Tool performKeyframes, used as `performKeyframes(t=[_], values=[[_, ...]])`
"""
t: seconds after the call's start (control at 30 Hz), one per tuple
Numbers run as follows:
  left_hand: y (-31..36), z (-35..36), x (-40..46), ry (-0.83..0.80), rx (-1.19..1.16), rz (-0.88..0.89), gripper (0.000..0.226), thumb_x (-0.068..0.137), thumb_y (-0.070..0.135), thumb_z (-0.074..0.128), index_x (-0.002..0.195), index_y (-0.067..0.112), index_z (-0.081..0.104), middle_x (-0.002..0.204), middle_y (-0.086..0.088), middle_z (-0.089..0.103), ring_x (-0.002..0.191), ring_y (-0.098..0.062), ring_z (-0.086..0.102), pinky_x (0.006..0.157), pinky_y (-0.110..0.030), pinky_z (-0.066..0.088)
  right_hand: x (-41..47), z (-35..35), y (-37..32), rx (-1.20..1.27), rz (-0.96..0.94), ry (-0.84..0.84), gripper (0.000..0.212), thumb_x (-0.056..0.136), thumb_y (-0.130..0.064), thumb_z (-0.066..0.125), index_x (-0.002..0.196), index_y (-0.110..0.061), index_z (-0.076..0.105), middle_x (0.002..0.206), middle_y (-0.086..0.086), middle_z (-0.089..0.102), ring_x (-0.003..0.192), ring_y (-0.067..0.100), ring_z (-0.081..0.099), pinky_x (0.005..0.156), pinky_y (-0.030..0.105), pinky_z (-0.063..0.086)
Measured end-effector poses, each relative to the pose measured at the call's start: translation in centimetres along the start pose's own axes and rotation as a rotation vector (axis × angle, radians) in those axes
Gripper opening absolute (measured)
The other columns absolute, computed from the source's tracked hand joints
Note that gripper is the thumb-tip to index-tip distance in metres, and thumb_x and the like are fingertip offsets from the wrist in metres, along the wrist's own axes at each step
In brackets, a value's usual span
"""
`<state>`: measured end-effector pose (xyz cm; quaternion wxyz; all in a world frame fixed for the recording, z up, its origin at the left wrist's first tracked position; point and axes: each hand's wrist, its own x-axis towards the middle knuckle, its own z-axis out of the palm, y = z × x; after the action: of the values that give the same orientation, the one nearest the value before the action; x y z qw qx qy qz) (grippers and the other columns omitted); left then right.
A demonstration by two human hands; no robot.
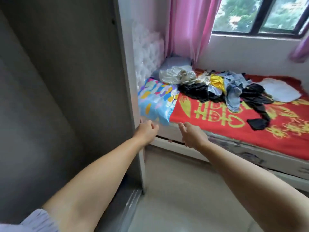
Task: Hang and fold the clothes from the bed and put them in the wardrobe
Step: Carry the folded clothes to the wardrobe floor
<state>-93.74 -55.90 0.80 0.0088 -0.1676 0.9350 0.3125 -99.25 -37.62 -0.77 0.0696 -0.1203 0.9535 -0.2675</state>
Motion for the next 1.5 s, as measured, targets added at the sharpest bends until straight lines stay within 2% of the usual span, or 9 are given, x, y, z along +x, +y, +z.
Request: performKeyframes(t=[0.13,0.23,0.47,0.7,0.9,1.1,1.17,1.43,1.5], values=[[8.4,5.9,0.3,-0.076,0.058,0.135,0.038,0.097,0.034,0.041,0.076,0.008,0.059,0.081,-0.012,0.060,0.085,-0.030,0.057,0.068,-0.034,0.039,-1.7,-6.0,10.7,-0.110,0.060,0.096,0.046,0.099,-0.052,0.024,0.088,-0.019,0.053,0.079,0.003,0.065,0.074,0.027,0.063,0.066,0.037,0.050],[14.5,10.7,0.1,-0.124,0.079,0.196,0.040,0.097,0.033,0.040,0.061,0.016,0.043,0.063,-0.003,0.050,0.072,-0.028,0.055,0.061,-0.034,0.037,-3.0,-10.3,18.7,-0.207,0.097,0.122,0.043,0.100,-0.049,0.025,0.077,-0.021,0.047,0.069,-0.001,0.056,0.065,0.023,0.055,0.049,0.032,0.034],[25.4,19.6,0.8,-0.213,0.206,0.311,0.036,0.099,0.037,0.039,0.073,0.014,0.047,0.071,-0.001,0.053,0.066,-0.021,0.049,0.058,-0.032,0.035,-5.4,-17.4,31.7,-0.284,0.215,0.174,0.043,0.102,-0.045,0.028,0.067,-0.023,0.041,0.068,-0.001,0.054,0.066,0.024,0.054,0.049,0.030,0.030],[31.3,25.6,4.9,-0.307,0.248,0.393,0.036,0.100,0.035,0.038,0.070,0.017,0.044,0.066,0.001,0.049,0.058,-0.018,0.043,0.052,-0.028,0.032,-3.5,-19.6,38.0,-0.283,0.314,0.142,0.045,0.102,-0.043,0.027,0.066,-0.021,0.044,0.068,-0.002,0.054,0.068,0.023,0.054,0.051,0.031,0.032],[35.8,29.0,13.4,-0.385,0.239,0.436,0.036,0.100,0.034,0.039,0.070,0.016,0.044,0.067,0.000,0.048,0.056,-0.016,0.040,0.050,-0.028,0.030,3.8,-21.8,41.9,-0.286,0.383,0.154,0.048,0.103,-0.040,0.028,0.066,-0.015,0.045,0.067,0.000,0.055,0.062,0.021,0.053,0.052,0.030,0.034],[41.5,30.6,23.7,-0.440,0.239,0.535,0.038,0.099,0.037,0.040,0.090,0.006,0.061,0.088,-0.010,0.065,0.071,-0.024,0.057,0.058,-0.033,0.041,12.6,-25.5,45.8,-0.258,0.502,0.172,0.047,0.103,-0.037,0.028,0.077,-0.010,0.056,0.076,0.004,0.062,0.070,0.024,0.060,0.058,0.032,0.041],[42.9,30.8,27.1,-0.422,0.239,0.555,0.039,0.099,0.036,0.040,0.092,0.005,0.062,0.092,-0.012,0.066,0.070,-0.023,0.056,0.058,-0.034,0.040,15.5,-26.1,46.6,-0.249,0.523,0.182,0.046,0.103,-0.036,0.029,0.079,-0.009,0.057,0.078,0.005,0.063,0.071,0.025,0.060,0.059,0.032,0.042],[46.9,34.9,35.9,-0.458,0.300,0.568,0.037,0.098,0.036,0.040,0.092,0.007,0.062,0.089,-0.007,0.066,0.077,-0.025,0.062,0.059,-0.032,0.042,24.7,-26.9,51.0,-0.254,0.519,0.124,0.042,0.103,-0.034,0.031,0.072,-0.013,0.048,0.075,0.004,0.058,0.071,0.027,0.058,0.056,0.031,0.036],[48.0,36.5,38.0,-0.474,0.306,0.556,0.036,0.098,0.036,0.040,0.093,0.008,0.061,0.089,-0.007,0.064,0.072,-0.023,0.058,0.057,-0.031,0.040,27.2,-27.3,52.8,-0.248,0.517,0.123,0.041,0.103,-0.033,0.032,0.073,-0.012,0.049,0.077,0.005,0.060,0.073,0.027,0.059,0.057,0.032,0.037]])
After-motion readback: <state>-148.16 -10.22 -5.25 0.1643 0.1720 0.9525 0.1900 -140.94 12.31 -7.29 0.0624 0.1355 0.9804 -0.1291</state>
